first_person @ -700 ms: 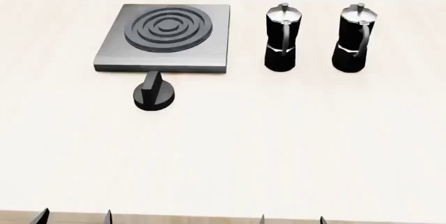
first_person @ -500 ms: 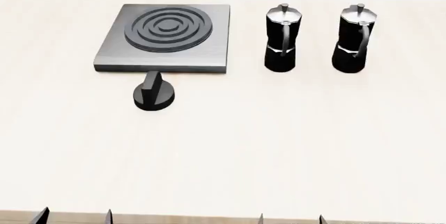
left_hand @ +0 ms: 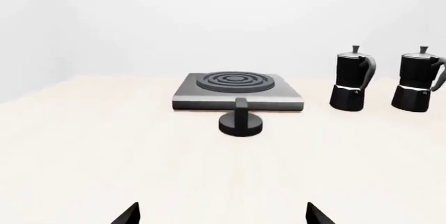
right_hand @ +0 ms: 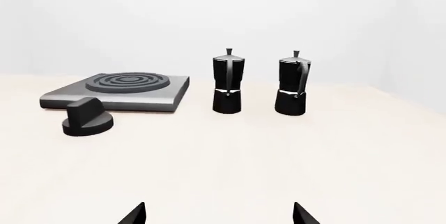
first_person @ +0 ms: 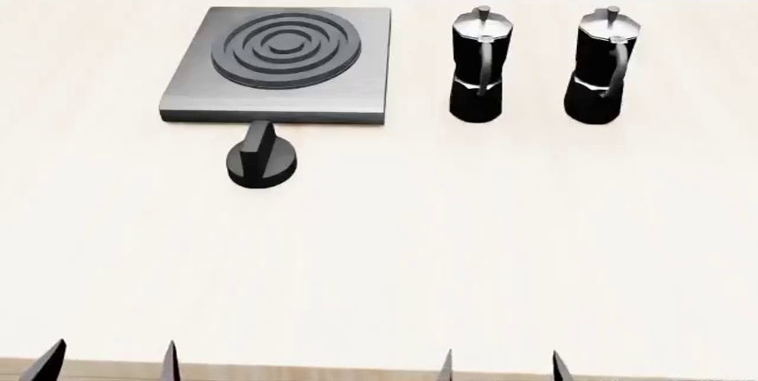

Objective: Put both moka pots on the stove.

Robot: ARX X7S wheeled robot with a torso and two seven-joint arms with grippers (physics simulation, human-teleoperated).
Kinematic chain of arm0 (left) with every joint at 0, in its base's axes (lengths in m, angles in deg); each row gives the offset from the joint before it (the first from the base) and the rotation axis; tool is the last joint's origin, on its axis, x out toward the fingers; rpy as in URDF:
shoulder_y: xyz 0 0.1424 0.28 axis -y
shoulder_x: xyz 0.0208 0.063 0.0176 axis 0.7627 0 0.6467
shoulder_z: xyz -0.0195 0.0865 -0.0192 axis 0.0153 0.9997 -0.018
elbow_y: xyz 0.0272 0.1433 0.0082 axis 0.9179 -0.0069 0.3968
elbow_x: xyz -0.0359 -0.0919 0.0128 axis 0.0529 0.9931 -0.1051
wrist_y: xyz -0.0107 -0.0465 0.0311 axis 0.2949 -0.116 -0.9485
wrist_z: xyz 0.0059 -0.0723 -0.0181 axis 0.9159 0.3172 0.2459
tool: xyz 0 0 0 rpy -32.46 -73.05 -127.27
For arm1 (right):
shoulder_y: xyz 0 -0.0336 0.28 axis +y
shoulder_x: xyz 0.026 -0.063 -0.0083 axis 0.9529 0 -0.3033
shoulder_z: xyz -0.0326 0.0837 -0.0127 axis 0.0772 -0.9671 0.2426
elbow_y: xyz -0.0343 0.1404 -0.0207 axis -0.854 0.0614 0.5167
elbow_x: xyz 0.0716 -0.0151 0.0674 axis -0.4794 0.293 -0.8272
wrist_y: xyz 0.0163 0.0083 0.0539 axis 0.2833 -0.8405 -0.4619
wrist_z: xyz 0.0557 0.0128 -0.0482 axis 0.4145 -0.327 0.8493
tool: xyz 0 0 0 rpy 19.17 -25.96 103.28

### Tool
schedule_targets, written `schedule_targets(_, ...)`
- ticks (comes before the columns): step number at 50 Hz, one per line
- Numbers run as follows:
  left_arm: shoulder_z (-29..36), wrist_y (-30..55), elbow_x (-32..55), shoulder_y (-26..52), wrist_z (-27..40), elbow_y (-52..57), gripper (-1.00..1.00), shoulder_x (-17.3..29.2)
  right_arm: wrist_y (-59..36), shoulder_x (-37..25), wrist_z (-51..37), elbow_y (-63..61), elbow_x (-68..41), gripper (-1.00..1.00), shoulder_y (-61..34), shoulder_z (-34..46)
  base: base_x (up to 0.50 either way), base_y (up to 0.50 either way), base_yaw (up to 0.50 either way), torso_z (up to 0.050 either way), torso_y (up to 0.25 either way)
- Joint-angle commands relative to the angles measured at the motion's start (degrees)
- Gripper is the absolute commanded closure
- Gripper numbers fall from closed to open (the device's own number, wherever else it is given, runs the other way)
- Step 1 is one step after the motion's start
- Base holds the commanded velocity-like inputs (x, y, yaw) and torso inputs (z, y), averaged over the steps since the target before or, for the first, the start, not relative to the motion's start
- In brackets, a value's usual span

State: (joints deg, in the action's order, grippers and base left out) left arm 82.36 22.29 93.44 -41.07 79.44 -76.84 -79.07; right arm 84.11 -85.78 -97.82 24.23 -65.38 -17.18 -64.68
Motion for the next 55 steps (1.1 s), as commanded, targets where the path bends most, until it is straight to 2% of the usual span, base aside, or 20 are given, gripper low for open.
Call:
schedule_targets(1, -0.27, 3.58, 1.70, -1.93, 1.79, 9.89, -1.00, 2.02, -2.72, -1.87, -2.02, -9.74, -0.36, -1.00, 1.94, 0.49, 0.00, 0.00, 0.00, 0.000, 0.000)
schedule_targets(10, 0.25, 5.93, 0.87, -3.72, 3.91, 18.24, -1.00, 3.53, -6.24, -3.54, -3.40, -20.47, -1.54, -1.00, 3.97, 0.13, 0.00, 0.00, 0.00, 0.000, 0.000)
schedule_targets(12, 1.03, 6.02, -1.53, -3.88, 4.82, 19.48, -1.00, 4.08, -7.30, -3.82, -3.58, -22.14, -2.12, -1.00, 4.07, -0.03, 0.00, 0.00, 0.00, 0.000, 0.000)
schedule_targets(23, 0.84, 8.64, -0.38, -5.91, 6.10, 28.88, -1.00, 5.46, -11.87, -6.00, -5.67, -34.70, -2.65, -1.00, 6.29, -0.81, 0.00, 0.00, 0.00, 0.000, 0.000)
schedule_targets(55, 0.44, 9.84, 0.64, -7.69, 8.44, 36.53, -1.00, 7.53, -10.44, -7.37, -6.74, -38.63, -3.25, -1.00, 7.41, 0.03, 0.00, 0.00, 0.00, 0.000, 0.000)
